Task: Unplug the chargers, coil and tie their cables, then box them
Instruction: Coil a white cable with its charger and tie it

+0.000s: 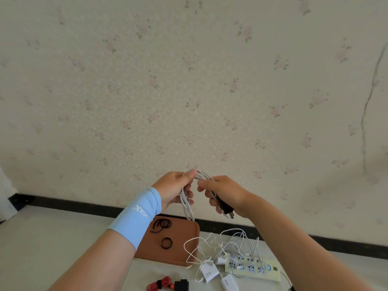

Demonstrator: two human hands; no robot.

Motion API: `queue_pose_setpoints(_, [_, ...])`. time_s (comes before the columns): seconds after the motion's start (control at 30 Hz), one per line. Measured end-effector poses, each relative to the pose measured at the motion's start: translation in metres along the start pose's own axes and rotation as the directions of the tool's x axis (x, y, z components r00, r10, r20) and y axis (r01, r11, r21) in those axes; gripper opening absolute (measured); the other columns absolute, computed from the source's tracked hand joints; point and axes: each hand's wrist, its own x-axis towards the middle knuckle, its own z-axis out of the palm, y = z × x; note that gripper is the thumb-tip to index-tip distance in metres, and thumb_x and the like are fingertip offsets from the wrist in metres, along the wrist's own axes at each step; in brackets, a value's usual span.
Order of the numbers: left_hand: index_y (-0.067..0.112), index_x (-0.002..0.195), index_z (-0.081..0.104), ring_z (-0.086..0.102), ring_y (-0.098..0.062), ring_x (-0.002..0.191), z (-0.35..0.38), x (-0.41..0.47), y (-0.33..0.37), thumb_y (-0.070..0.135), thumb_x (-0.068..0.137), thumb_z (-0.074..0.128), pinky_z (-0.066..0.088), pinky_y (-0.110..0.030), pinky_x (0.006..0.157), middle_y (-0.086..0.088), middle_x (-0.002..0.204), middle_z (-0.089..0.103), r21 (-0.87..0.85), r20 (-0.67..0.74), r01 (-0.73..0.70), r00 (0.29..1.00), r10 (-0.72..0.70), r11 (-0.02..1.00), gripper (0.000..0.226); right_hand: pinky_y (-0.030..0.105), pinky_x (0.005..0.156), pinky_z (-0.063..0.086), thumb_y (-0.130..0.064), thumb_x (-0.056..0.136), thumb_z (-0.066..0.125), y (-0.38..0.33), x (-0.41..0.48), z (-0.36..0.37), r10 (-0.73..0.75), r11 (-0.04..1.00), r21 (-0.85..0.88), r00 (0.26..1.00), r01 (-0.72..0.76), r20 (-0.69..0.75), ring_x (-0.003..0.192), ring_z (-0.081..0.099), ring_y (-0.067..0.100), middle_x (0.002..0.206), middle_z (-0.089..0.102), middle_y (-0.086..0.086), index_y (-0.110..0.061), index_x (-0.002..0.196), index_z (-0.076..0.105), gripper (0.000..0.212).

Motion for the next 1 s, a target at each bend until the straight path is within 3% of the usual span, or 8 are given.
queue_pose_setpoints(0.13, [0.011, 0.071, 0.06, 0.062, -0.019, 0.08, 0.008, 0.004, -0.007, 0.052, 0.093, 0.056, 0.051, -0.045, 0.097, 0.0, 0.071, 0.062, -0.003, -0.119, -0.077, 0.99, 0.076, 0.997, 0.047, 0.026, 0.054, 0.046, -0.063, 0.076, 0.076, -0.006, -0.006, 0.012, 0.069, 0.985, -0.162, 0.993, -0.052, 0.098, 0.058, 0.048, 0.012, 0.073, 0.049, 0.001, -0.012, 0.092, 0.066, 0.055])
queue_pose_setpoints(0.2, [0.01, 0.074, 0.062, 0.066, -0.02, 0.089, 0.01, 0.001, -0.005, 0.05, 0.095, 0.054, 0.05, -0.04, 0.099, -0.001, 0.076, 0.065, -0.048, -0.13, -0.082, 0.989, 0.075, 0.995, 0.045, 0.025, 0.055, 0.046, -0.059, 0.075, 0.08, -0.006, -0.006, 0.02, 0.062, 0.97, -0.242, 0.992, -0.034, 0.11, 0.057, 0.049, 0.012, 0.069, 0.052, -0.001, -0.012, 0.088, 0.065, 0.051])
queue_pose_setpoints(0.37, [0.01, 0.115, 0.072, 0.058, -0.033, 0.122, 0.013, -0.006, 0.0, 0.051, 0.099, 0.04, 0.048, -0.041, 0.105, -0.005, 0.122, 0.066, -0.141, -0.014, -0.162, 0.987, 0.162, 0.977, 0.055, 0.018, 0.055, 0.043, -0.039, 0.08, 0.082, -0.003, -0.007, 0.029, -0.056, 0.992, -0.106, 0.993, 0.067, 0.103, 0.05, 0.055, -0.001, 0.069, 0.071, -0.011, -0.015, 0.09, 0.075, 0.027])
queue_pose_setpoints(0.5, [0.014, 0.111, 0.069, 0.064, -0.021, 0.115, 0.01, -0.011, 0.005, 0.06, 0.097, 0.04, 0.045, -0.041, 0.107, 0.001, 0.118, 0.071, 0.01, -0.006, -0.22, 0.975, 0.22, 0.975, 0.057, 0.023, 0.065, 0.043, -0.032, 0.083, 0.072, -0.006, -0.009, 0.029, -0.045, 0.98, -0.187, 0.994, 0.064, 0.102, 0.06, 0.052, 0.007, 0.064, 0.066, -0.009, -0.017, 0.072, 0.072, 0.019])
queue_pose_setpoints(0.57, [0.017, 0.11, 0.062, 0.068, -0.03, 0.106, 0.0, -0.007, 0.004, 0.063, 0.092, 0.048, 0.048, -0.05, 0.102, -0.005, 0.11, 0.074, 0.151, 0.028, -0.259, 0.966, 0.258, 0.954, 0.051, 0.027, 0.066, 0.045, -0.03, 0.082, 0.07, -0.002, -0.008, 0.03, -0.012, 0.964, -0.262, 0.996, 0.035, 0.09, 0.059, 0.054, 0.011, 0.062, 0.065, -0.005, -0.019, 0.06, 0.069, 0.025])
queue_pose_setpoints(0.7, [0.016, 0.122, 0.055, 0.069, -0.033, 0.102, 0.004, -0.008, 0.005, 0.023, 0.097, 0.054, 0.055, -0.044, 0.09, -0.009, 0.114, 0.073, -0.148, 0.041, -0.234, 0.969, 0.242, 0.961, 0.025, 0.027, 0.061, 0.05, -0.02, 0.084, 0.058, 0.004, -0.01, 0.034, 0.033, 0.97, -0.245, 0.988, 0.006, 0.152, 0.05, 0.055, 0.017, 0.06, 0.061, 0.006, -0.01, 0.061, 0.061, 0.025])
queue_pose_setpoints(0.87, [0.014, 0.102, 0.065, 0.071, -0.02, 0.078, 0.013, -0.011, 0.009, 0.039, 0.083, 0.056, 0.058, -0.03, 0.065, -0.005, 0.116, 0.071, -0.565, 0.082, -0.041, 0.991, 0.106, 0.824, 0.033, 0.04, 0.063, 0.048, -0.018, 0.087, 0.054, 0.0, -0.012, 0.037, 0.019, 0.999, 0.037, 0.913, -0.038, 0.408, 0.053, 0.048, 0.02, 0.065, 0.048, 0.005, -0.014, 0.072, 0.051, 0.015])
queue_pose_setpoints(1.0, [0.009, 0.106, 0.07, 0.066, -0.029, 0.112, 0.007, -0.009, 0.01, 0.044, 0.062, 0.088, 0.058, -0.035, 0.082, -0.017, 0.128, 0.065, -0.653, 0.236, -0.02, 0.945, 0.228, 0.757, 0.059, 0.031, 0.053, 0.041, -0.021, 0.092, 0.05, -0.001, -0.013, 0.03, -0.032, 0.975, 0.207, 0.867, -0.083, 0.498, 0.056, 0.044, 0.017, 0.07, 0.041, 0.003, -0.019, 0.077, 0.05, 0.015])
